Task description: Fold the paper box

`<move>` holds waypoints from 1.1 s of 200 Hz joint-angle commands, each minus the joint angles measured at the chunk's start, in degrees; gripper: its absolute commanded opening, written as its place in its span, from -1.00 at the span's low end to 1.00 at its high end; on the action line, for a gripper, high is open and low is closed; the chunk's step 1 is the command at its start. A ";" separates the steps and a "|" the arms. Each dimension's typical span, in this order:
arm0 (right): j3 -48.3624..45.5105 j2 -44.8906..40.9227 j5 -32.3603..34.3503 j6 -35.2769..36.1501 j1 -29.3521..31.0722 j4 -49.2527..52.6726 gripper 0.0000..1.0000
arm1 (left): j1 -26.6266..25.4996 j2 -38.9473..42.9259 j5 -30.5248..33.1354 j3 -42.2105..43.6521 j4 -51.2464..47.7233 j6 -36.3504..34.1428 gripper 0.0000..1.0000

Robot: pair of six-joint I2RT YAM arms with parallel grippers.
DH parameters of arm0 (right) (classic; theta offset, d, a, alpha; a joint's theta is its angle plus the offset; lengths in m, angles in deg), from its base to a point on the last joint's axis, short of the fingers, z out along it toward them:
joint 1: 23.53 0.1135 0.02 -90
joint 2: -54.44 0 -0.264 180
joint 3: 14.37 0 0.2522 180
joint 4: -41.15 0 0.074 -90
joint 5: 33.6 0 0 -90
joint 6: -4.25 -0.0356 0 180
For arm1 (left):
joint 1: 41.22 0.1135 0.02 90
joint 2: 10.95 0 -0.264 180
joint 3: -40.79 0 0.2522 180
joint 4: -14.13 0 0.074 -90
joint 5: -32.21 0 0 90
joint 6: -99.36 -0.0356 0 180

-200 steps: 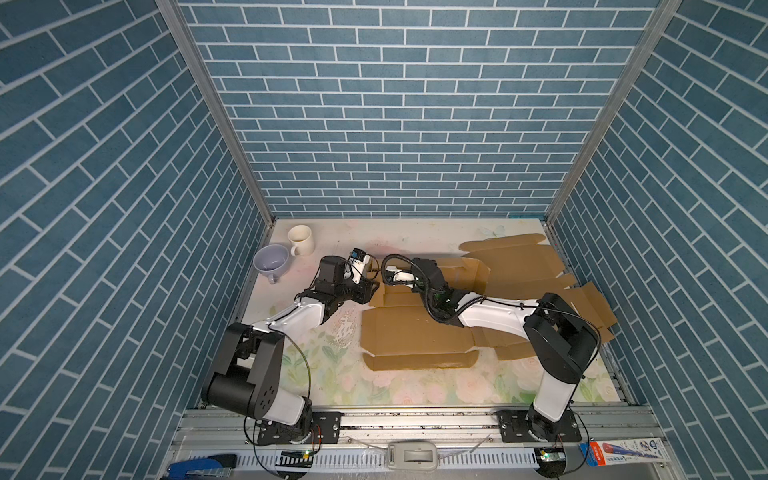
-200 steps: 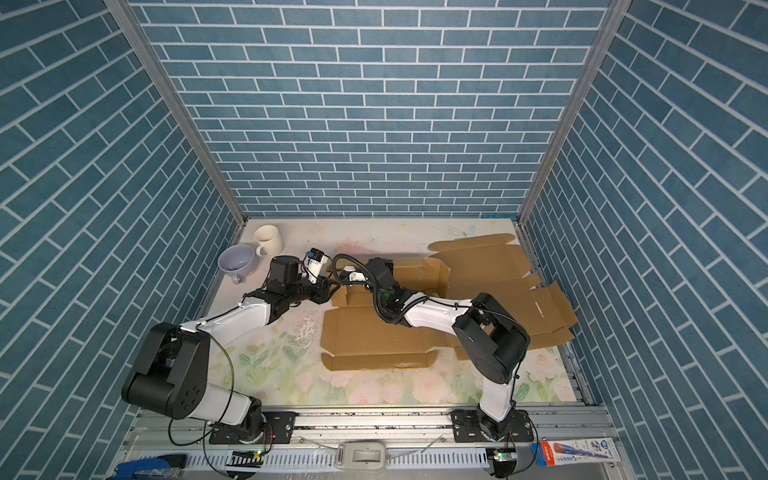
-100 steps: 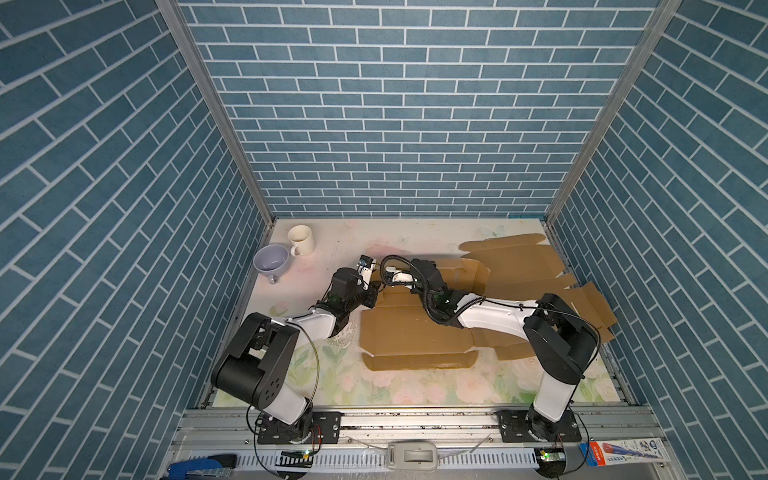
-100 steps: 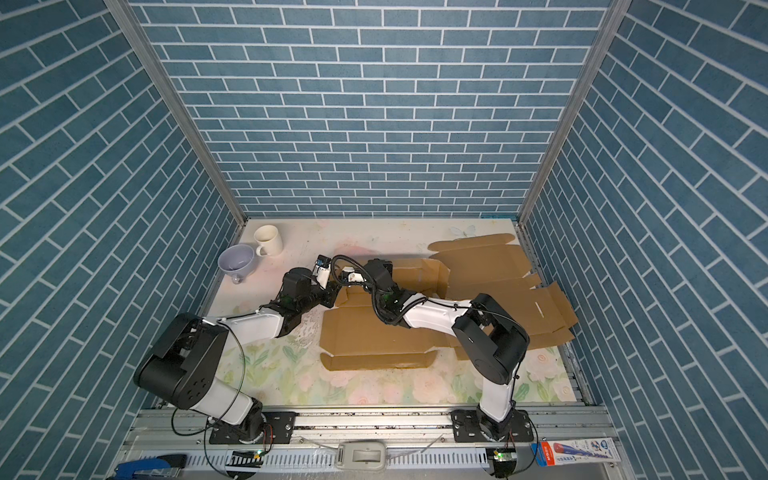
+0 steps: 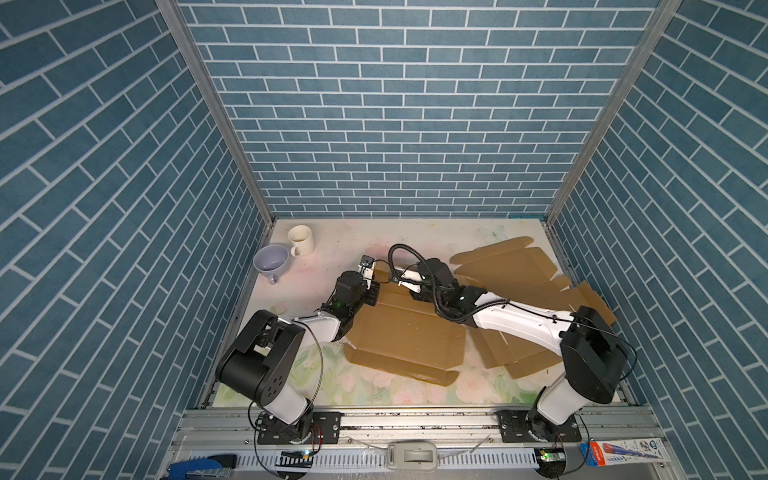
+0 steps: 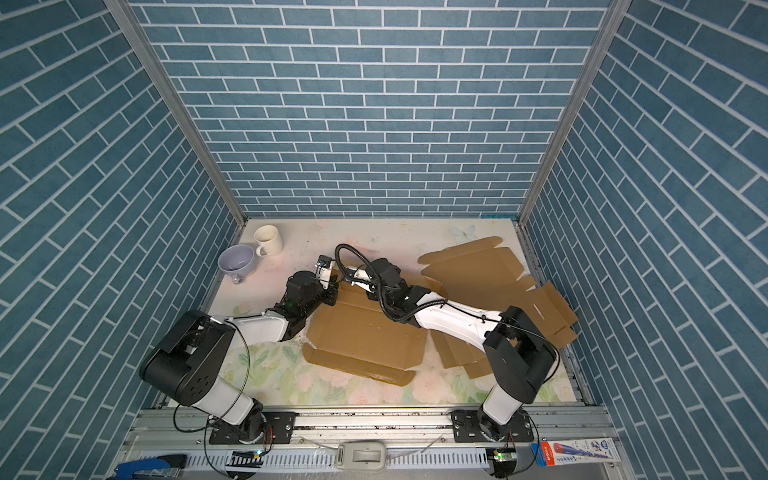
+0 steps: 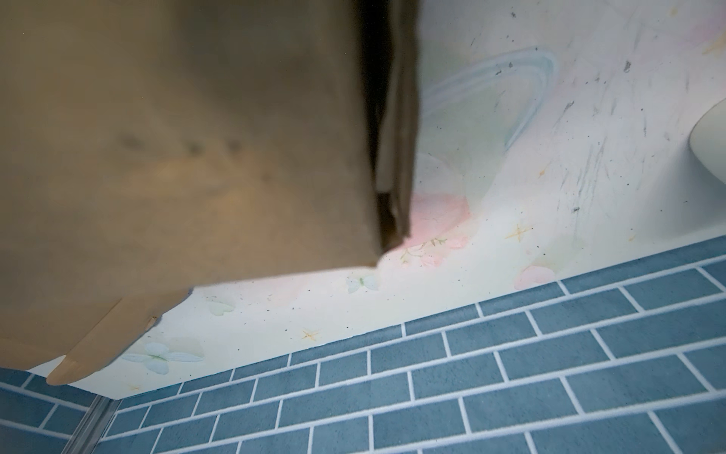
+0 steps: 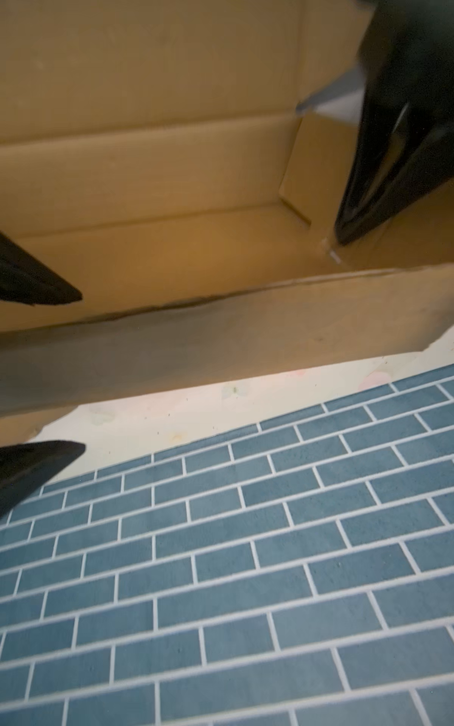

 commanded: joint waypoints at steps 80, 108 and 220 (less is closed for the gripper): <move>20.41 -1.88 -32.64 -53.65 -14.98 34.40 0.27 | -6.55 -2.94 20.59 5.35 11.54 -7.04 -1.00; 25.48 2.92 -31.21 -54.16 -14.81 40.71 0.25 | -6.66 -2.82 20.31 5.63 11.57 -6.68 -1.00; 31.84 14.13 -12.58 -48.49 -9.99 47.71 0.08 | -7.70 -3.41 23.91 8.27 12.86 -3.96 -1.00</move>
